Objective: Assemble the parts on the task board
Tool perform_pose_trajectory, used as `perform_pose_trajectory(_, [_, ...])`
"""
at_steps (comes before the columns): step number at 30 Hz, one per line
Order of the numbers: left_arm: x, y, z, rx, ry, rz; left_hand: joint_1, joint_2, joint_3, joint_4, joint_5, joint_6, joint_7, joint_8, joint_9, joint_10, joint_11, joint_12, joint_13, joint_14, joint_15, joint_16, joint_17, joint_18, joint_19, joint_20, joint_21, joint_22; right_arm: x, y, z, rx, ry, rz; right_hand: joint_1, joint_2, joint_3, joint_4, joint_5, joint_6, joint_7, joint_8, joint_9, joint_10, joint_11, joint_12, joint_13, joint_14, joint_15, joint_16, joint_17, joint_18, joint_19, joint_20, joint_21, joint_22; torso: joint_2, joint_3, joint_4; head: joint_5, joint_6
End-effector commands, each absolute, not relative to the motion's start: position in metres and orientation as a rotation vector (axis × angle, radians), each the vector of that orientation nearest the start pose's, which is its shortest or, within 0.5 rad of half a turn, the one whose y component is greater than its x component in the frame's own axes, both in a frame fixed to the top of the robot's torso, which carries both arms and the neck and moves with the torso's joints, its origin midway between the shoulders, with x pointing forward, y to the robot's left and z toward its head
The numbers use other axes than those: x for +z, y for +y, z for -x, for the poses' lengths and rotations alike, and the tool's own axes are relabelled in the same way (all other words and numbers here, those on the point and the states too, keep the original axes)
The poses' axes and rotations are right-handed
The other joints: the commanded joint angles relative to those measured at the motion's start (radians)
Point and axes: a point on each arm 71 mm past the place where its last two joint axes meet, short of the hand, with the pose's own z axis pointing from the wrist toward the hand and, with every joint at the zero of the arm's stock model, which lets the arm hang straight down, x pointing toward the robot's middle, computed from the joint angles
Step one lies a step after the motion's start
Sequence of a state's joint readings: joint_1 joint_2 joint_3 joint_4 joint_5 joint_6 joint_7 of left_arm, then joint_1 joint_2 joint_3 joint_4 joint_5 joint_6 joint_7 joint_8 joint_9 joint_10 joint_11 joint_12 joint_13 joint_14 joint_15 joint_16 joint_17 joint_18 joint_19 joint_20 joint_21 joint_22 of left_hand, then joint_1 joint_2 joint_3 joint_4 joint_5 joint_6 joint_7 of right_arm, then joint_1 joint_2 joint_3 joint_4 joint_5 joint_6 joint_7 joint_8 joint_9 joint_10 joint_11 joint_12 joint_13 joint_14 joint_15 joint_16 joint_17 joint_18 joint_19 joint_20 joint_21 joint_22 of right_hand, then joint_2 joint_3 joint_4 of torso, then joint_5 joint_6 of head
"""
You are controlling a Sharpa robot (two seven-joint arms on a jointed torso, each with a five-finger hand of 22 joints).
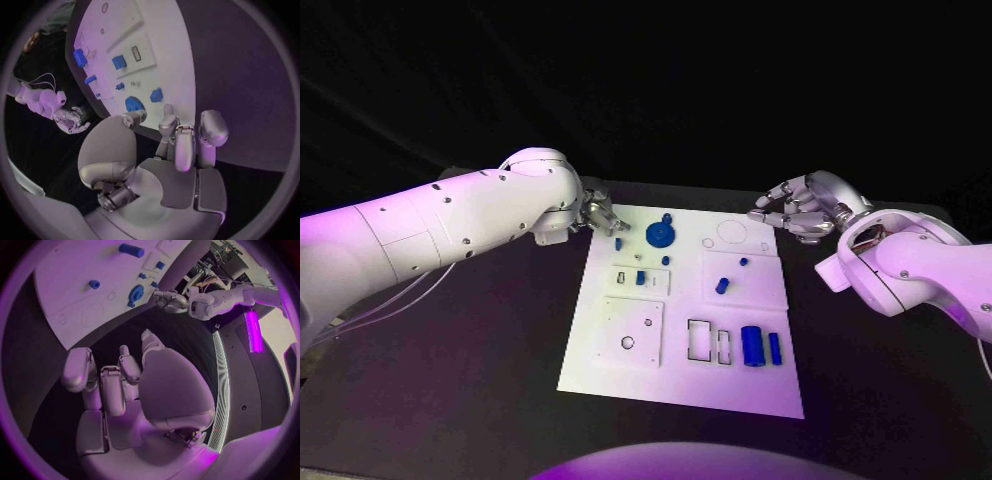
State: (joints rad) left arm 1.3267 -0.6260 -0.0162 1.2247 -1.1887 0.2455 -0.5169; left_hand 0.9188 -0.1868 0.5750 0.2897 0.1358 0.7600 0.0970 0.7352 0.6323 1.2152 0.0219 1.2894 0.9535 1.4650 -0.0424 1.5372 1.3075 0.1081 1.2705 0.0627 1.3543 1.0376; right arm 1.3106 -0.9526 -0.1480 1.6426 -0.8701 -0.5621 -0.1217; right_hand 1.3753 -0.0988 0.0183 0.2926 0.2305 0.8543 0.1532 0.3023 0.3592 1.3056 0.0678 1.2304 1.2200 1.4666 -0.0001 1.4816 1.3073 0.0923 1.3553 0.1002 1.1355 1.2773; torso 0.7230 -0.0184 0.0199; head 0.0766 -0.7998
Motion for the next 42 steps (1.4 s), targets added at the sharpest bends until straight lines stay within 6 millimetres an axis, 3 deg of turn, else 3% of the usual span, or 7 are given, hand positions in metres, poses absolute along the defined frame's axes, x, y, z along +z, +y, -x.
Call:
perform_pose_trajectory(1, [-0.1740, 0.1938, -0.5511, -0.257, 2.269, 0.046, 0.001, -0.010, -0.008, 0.002, -0.004, 0.004, 0.004, -0.006, -0.002, -0.002, 0.006, -0.002, -0.001, 0.073, 0.008, -0.007, 0.161, -0.003, 0.001, 0.005, -0.006, -0.001, -0.1629, -0.2383, -0.4735, 0.797, 1.621, -0.480, -0.012, -0.001, -0.004, -0.001, 0.002, -0.006, -0.002, 0.004, 0.001, -0.008, 0.000, -0.004, -0.001, 0.056, -0.005, -0.006, 0.071, 0.008, -0.008, 0.000, -0.006, 0.000, -0.001, 0.0009, -0.0006, 0.002, -0.001])
perform_pose_trajectory(15, [-0.1754, 0.1907, -0.5482, -0.274, 2.289, 0.040, 0.010, 0.001, -0.015, 0.001, -0.001, 0.017, 0.002, -0.006, -0.004, -0.004, 0.005, -0.001, -0.001, 0.073, 0.008, -0.008, 0.160, -0.002, -0.001, 0.007, -0.007, -0.003, -0.1625, -0.2382, -0.4741, 0.791, 1.615, -0.467, -0.012, -0.001, -0.004, -0.001, 0.002, -0.006, -0.002, 0.004, 0.001, -0.008, 0.000, -0.004, -0.001, 0.056, -0.005, -0.006, 0.071, 0.008, -0.008, 0.000, -0.006, 0.000, -0.003, 0.0012, 0.0008, 0.000, -0.004])
perform_pose_trajectory(19, [-0.1758, 0.1909, -0.5476, -0.276, 2.295, 0.040, 0.018, 0.000, -0.018, 0.000, -0.001, 0.018, 0.002, -0.007, -0.006, -0.007, 0.005, -0.002, -0.004, 0.072, 0.008, -0.008, 0.159, -0.002, -0.002, 0.007, -0.008, -0.005, -0.1626, -0.2379, -0.4744, 0.790, 1.615, -0.465, -0.013, 0.000, -0.003, -0.001, 0.004, -0.006, -0.002, 0.005, 0.001, -0.008, 0.000, -0.005, -0.002, 0.056, -0.006, -0.007, 0.070, 0.008, -0.008, 0.000, -0.008, -0.001, -0.002, 0.0017, 0.0004, 0.005, -0.003])
perform_pose_trajectory(31, [-0.1768, 0.1896, -0.5479, -0.291, 2.297, 0.058, 0.084, 0.027, -0.012, -0.003, 0.003, 0.029, 0.001, -0.012, -0.012, -0.004, 0.004, 0.003, 0.002, 0.073, 0.007, -0.007, 0.162, -0.003, 0.000, 0.008, -0.005, 0.002, -0.1627, -0.2371, -0.4746, 0.791, 1.617, -0.464, -0.013, 0.000, -0.003, -0.001, 0.004, -0.006, -0.002, 0.005, 0.001, -0.008, 0.000, -0.005, -0.002, 0.056, -0.006, -0.007, 0.070, 0.008, -0.008, 0.000, -0.008, -0.001, -0.002, 0.0010, 0.0011, 0.002, -0.005])
perform_pose_trajectory(42, [-0.1790, 0.1881, -0.5476, -0.296, 2.309, 0.061, 0.117, 0.017, -0.016, -0.007, 0.001, 0.028, 0.002, -0.013, -0.014, -0.006, 0.004, 0.003, -0.001, 0.072, 0.007, -0.008, 0.160, -0.003, -0.001, 0.008, -0.005, 0.003, -0.1628, -0.2369, -0.4747, 0.791, 1.618, -0.464, -0.013, 0.000, -0.003, -0.001, 0.004, -0.006, -0.002, 0.005, 0.001, -0.008, 0.000, -0.005, -0.002, 0.056, -0.006, -0.007, 0.070, 0.008, -0.008, 0.000, -0.008, -0.001, -0.002, 0.0013, 0.0003, -0.001, -0.008])
